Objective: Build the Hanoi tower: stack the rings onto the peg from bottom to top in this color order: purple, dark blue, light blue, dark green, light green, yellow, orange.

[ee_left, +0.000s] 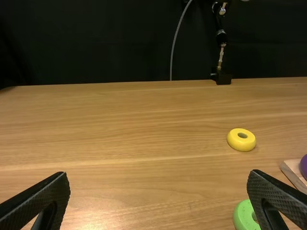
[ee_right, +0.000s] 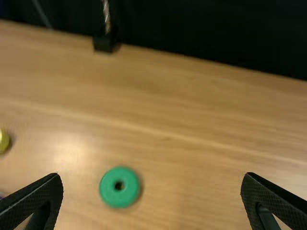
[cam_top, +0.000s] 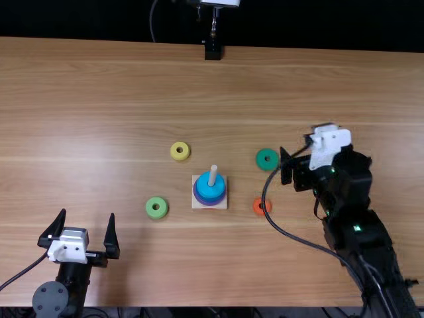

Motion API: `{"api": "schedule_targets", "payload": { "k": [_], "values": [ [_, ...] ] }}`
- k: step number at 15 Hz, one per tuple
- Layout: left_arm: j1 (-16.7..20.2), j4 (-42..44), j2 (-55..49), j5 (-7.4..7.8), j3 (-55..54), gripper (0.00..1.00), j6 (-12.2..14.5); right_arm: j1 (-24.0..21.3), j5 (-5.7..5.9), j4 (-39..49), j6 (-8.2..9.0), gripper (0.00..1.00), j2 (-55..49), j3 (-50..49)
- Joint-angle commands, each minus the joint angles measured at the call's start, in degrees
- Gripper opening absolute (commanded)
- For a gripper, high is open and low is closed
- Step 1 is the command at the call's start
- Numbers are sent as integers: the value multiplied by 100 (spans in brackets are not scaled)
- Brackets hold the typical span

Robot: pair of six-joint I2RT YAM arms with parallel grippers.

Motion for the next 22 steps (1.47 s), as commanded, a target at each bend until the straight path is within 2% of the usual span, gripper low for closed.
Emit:
{"api": "schedule_targets", "payload": {
  "k": [1, 2, 3, 4, 7, 11, 18, 22],
  "values": [
    [79, -72, -73, 14, -123, 100, 57, 56, -73, -192, -98, 100, 677, 493],
    [79, -72, -73, 14, -123, 100, 46, 56, -73, -413, 102, 100, 1055, 713],
    [79, -72, -73, 14, -123, 100, 57, 56, -73, -592, 451, 100, 1292, 880],
    [79, -72, -73, 14, -123, 100, 57, 56, -73, -719, 683, 100, 1547, 1056],
    [79, -72, -73, 14, -123, 100, 57, 118, -168, -1225, 915, 100, 2267, 1522],
    [79, -72, -73, 14, -123, 100, 57, 170, -157, -1267, 957, 100, 2962, 1900],
    [79, -72, -73, 14, -123, 100, 57, 548, -147, -1721, 967, 100, 3524, 2163],
    [79, -72, -73, 14, -123, 100, 57, 557, -105, -1731, 978, 100, 3639, 2348]
  ]
}}
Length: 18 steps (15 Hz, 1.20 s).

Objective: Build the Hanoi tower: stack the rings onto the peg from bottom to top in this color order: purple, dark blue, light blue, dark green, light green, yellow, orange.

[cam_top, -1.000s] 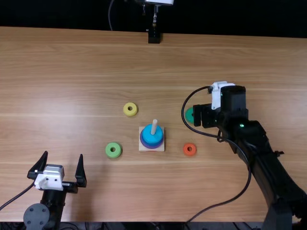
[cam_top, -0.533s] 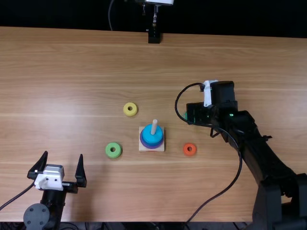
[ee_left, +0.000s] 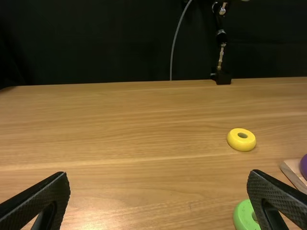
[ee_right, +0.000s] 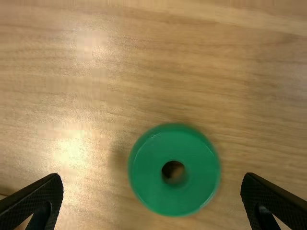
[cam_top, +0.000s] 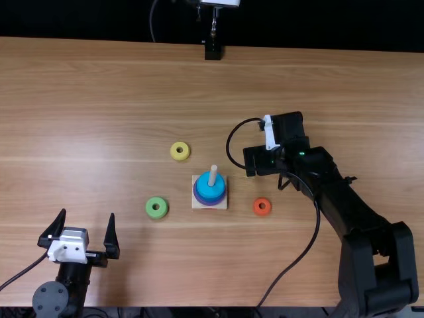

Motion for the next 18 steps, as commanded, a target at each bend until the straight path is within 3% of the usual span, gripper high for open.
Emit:
{"api": "schedule_targets", "payload": {
  "k": [1, 18],
  "values": [
    [76, -75, -73, 12, -123, 100, 59, 22, 13, 8, 47, 100, 131, 219],
    [76, -75, -73, 12, -123, 100, 59, 30, 45, -1226, 78, 100, 931, 1098]
  ]
}}
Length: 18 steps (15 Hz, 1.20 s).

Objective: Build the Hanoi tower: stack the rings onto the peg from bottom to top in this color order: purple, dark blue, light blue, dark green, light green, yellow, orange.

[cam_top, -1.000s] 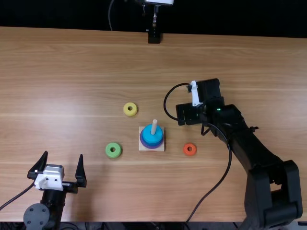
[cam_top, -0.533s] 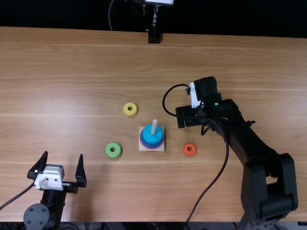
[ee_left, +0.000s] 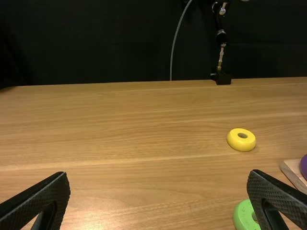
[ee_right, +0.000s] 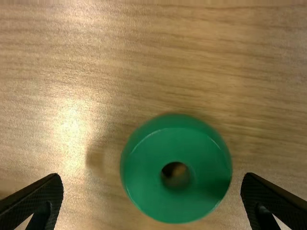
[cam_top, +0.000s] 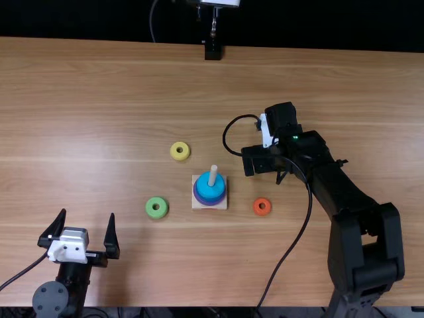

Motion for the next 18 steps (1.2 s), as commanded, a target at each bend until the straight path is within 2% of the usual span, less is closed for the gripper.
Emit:
{"api": "schedule_targets", "payload": {
  "k": [1, 2, 3, 10, 11, 12, 13, 14, 16, 17, 18],
  "values": [
    [79, -75, -71, 12, -123, 100, 57, 30, 49, -28, 19, 100, 166, 178],
    [79, -75, -71, 12, -123, 100, 57, 30, 81, -91, 19, 100, 174, 204],
    [79, -75, -71, 12, -123, 100, 57, 39, 186, -154, 19, 100, 183, 266],
    [79, -75, -71, 12, -123, 100, 57, 66, 218, -165, 30, 100, 412, 310],
    [79, -75, -71, 12, -123, 100, 57, 66, 218, -154, 30, 99, 420, 310],
    [79, -75, -71, 12, -123, 100, 46, 57, 218, -144, 30, 94, 420, 310],
    [79, -75, -71, 12, -123, 100, 57, 57, 228, -144, 30, 87, 429, 310],
    [79, -75, -71, 12, -123, 100, 57, 57, 218, -133, 30, 70, 429, 301],
    [79, -75, -71, 12, -123, 100, 57, 66, 260, -165, 19, 21, 429, 248],
    [79, -75, -71, 12, -123, 100, 57, 66, 260, -186, 19, 0, 420, 239],
    [79, -75, -71, 12, -123, 100, 57, 57, 260, -176, 19, 0, 420, 239]
  ]
}}
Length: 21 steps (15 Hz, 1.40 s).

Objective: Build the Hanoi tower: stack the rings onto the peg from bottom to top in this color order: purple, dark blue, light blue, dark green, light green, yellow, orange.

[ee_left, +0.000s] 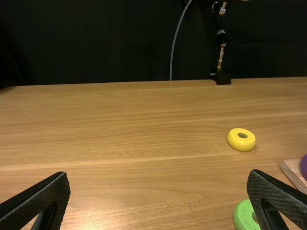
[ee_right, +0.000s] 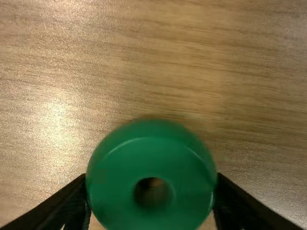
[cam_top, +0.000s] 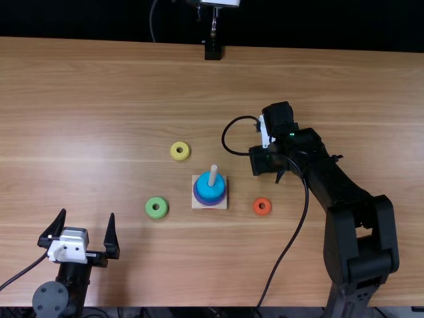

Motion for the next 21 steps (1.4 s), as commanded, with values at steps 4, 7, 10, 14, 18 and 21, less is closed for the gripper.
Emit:
{"api": "schedule_targets", "payload": {
  "k": [4, 7, 10, 14, 18, 21],
  "values": [
    [79, -75, -73, 10, -126, 100, 57, 116, 37, -16, 26, 0, 110, 80],
    [79, -75, -73, 10, -126, 100, 57, 336, 37, -427, 26, 0, 57, 115],
    [79, -75, -73, 10, -126, 100, 46, 529, 5, -1429, 26, 0, -277, 537],
    [79, -75, -73, 10, -126, 100, 57, 758, -16, -1703, 26, 0, -1076, 792],
    [79, -75, -73, 10, -126, 100, 57, 951, -16, -2526, 26, 0, -1270, 1513],
    [79, -75, -73, 10, -126, 100, 57, 1021, -27, -3328, 15, 0, -1261, 2348]
  ]
}}
